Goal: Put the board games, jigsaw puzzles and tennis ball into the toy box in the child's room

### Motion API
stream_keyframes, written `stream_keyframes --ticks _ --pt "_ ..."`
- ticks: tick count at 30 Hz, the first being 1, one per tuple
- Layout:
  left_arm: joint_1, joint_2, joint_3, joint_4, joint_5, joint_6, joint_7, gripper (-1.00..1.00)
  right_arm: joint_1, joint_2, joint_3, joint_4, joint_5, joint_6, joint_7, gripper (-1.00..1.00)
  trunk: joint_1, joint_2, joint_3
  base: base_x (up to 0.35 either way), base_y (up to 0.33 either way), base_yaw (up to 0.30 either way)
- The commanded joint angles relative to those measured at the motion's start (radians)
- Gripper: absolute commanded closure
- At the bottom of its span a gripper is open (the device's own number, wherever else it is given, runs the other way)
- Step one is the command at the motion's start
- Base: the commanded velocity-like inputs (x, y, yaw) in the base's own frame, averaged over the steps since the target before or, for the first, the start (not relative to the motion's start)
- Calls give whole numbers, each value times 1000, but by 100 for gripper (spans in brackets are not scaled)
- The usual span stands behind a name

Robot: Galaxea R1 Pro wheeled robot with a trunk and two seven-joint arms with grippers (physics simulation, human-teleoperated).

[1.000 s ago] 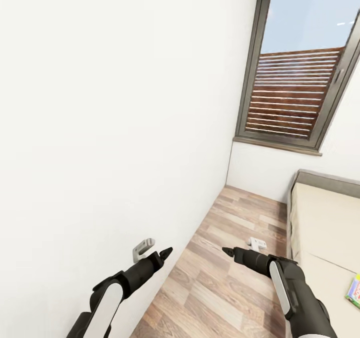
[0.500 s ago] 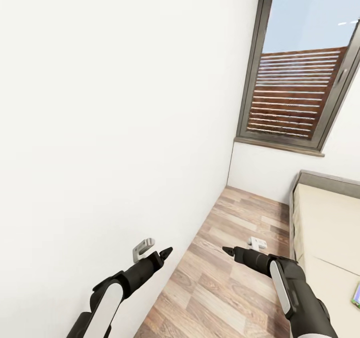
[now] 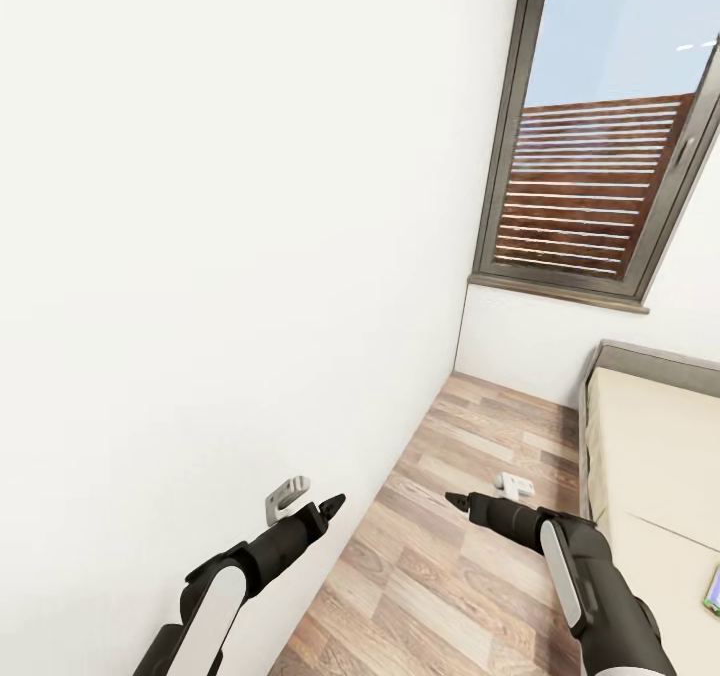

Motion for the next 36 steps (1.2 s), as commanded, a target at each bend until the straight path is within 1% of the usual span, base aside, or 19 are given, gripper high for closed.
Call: stream_keyframes --ticks 1,15,20,30,36 --pt "-1 0 0 -1 11 3 9 -100 -1 1 -2 -3 -7 7 0 -100 1 -2 -2 0 0 0" --pt "-1 0 0 -1 11 3 9 -100 2 2 -4 -26 -8 11 -1 -100 1 -2 -2 0 0 -13" --pt "-1 0 -1 -1 10 3 9 -100 3 2 -4 -33 -8 12 -1 -100 1 -2 -1 0 0 -160" --pt "-1 0 -1 -1 10 3 9 -100 3 1 -4 -41 -7 13 -1 -100 1 -2 3 0 0 -233" --pt "-1 0 -1 -1 11 3 9 -100 5 1 -5 -51 -7 13 -1 -100 1 -2 4 2 0 -130"
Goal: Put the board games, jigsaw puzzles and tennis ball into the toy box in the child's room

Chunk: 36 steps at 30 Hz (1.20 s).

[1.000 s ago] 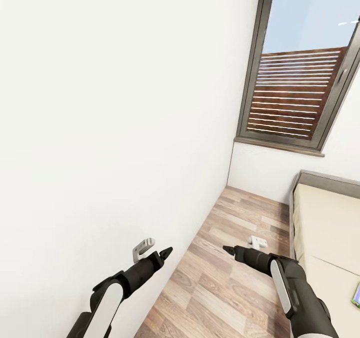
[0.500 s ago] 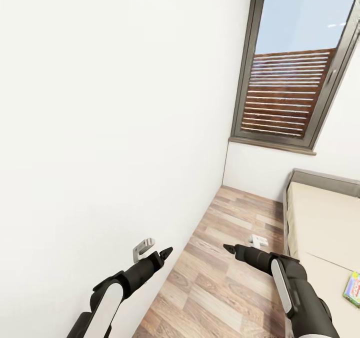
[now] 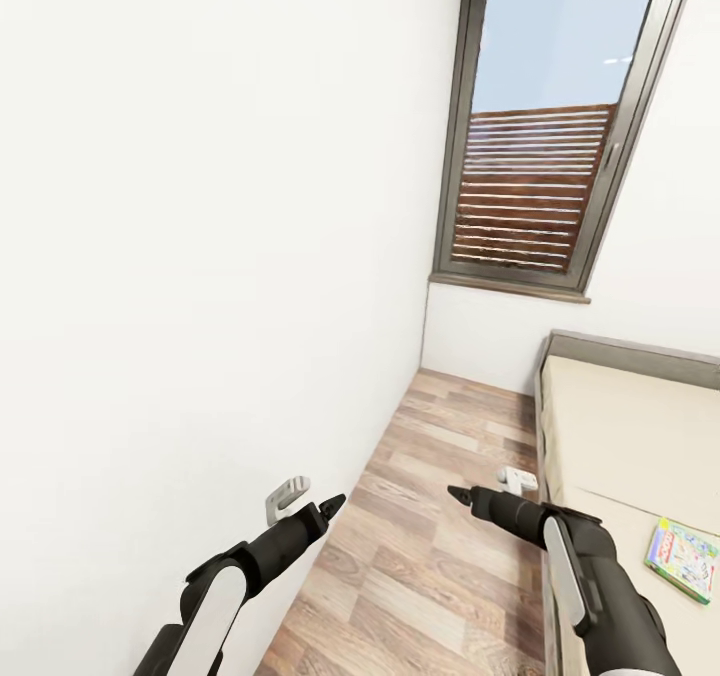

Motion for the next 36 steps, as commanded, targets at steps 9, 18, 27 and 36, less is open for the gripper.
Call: stream_keyframes --ticks 9,18,27,36 --pt "-1 3 -1 -2 10 3 8 -100 3 1 -17 -35 -37 8 0 -100 1 -2 -2 182 0 -34" --pt "-1 3 -1 -2 9 3 8 -100 4 1 -19 -47 -78 10 0 -100 1 -2 -2 294 0 -5" --pt "-1 3 -1 -2 10 3 8 -100 5 1 -20 -53 -94 10 0 -100 1 -2 -2 125 0 -1" --pt "-1 2 -1 -2 9 3 8 -100 5 0 -21 -54 -99 10 0 -100 1 -2 -2 36 0 0"
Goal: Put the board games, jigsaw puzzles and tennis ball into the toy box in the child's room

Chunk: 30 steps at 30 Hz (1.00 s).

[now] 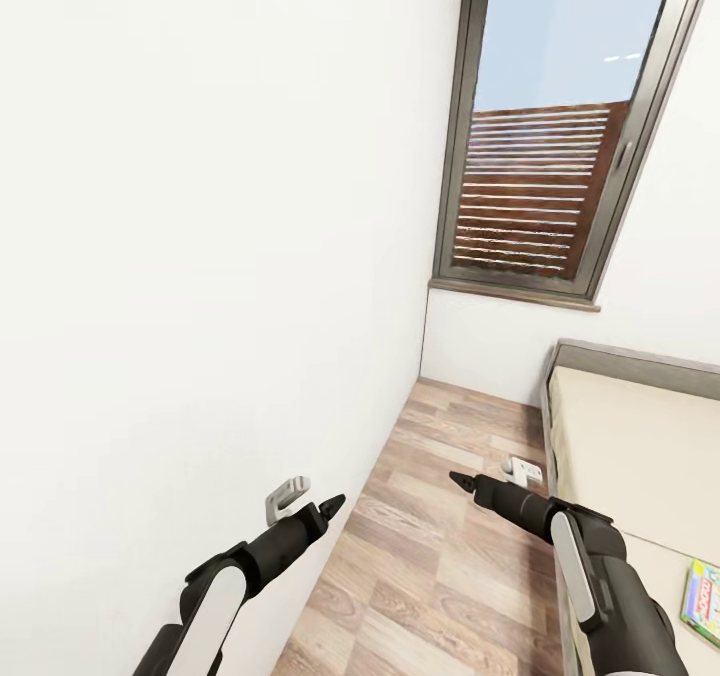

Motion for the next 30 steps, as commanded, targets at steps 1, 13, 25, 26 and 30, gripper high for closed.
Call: stream_keyframes --ticks 1,13,25,26,30 --pt "-1 0 0 -1 11 3 9 -100 -1 1 -2 -1 -4 7 2 -100 1 -2 -2 14 0 0" --pt "-1 0 0 -1 11 3 9 -100 -2 0 -3 -1 -8 9 2 -100 1 -2 -2 7 0 -55" --pt "-1 -2 0 -1 12 3 10 -100 -2 0 -3 -1 -8 10 2 -100 1 -2 -2 1 0 -241" --pt "-1 -2 0 -1 12 3 10 -100 -2 0 -3 -1 -8 10 2 -100 1 -2 -2 0 0 -268" --pt "-1 -3 0 -1 12 3 10 -100 -2 0 -3 -1 -9 10 2 -100 1 -2 -2 0 0 -275"
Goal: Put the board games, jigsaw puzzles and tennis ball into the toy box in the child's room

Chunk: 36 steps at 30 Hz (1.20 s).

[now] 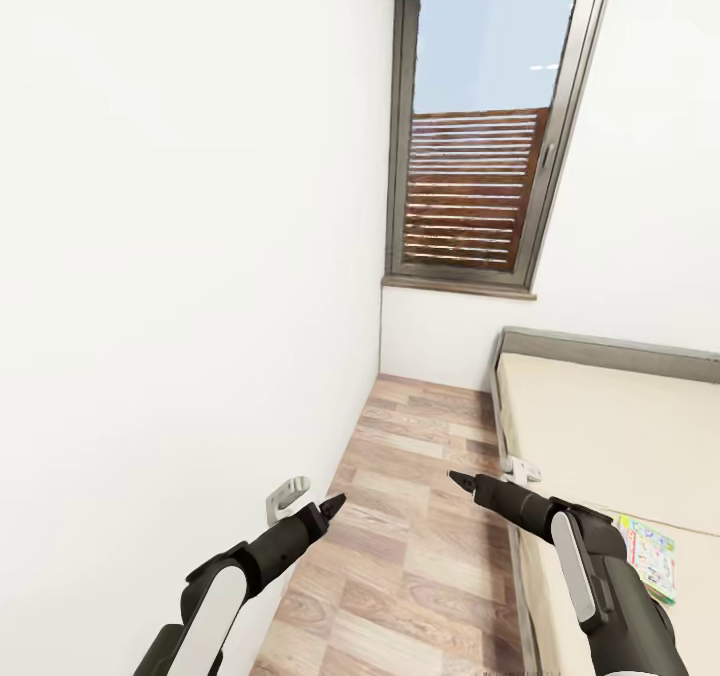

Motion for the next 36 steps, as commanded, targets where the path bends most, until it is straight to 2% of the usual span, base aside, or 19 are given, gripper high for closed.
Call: stream_keyframes --ticks 1,19,36 --pt "-1 0 0 -2 11 3 9 -100 -1 1 -2 0 -4 7 2 -100 1 -2 -2 0 0 -279" --pt "-1 -1 1 -2 11 3 9 -100 -1 1 -2 0 -2 7 2 -100 1 -2 -2 0 35 -271" --pt "-1 -1 1 -2 10 3 9 -100 -1 1 -2 0 -2 7 2 -100 1 -2 -2 18 126 -66"
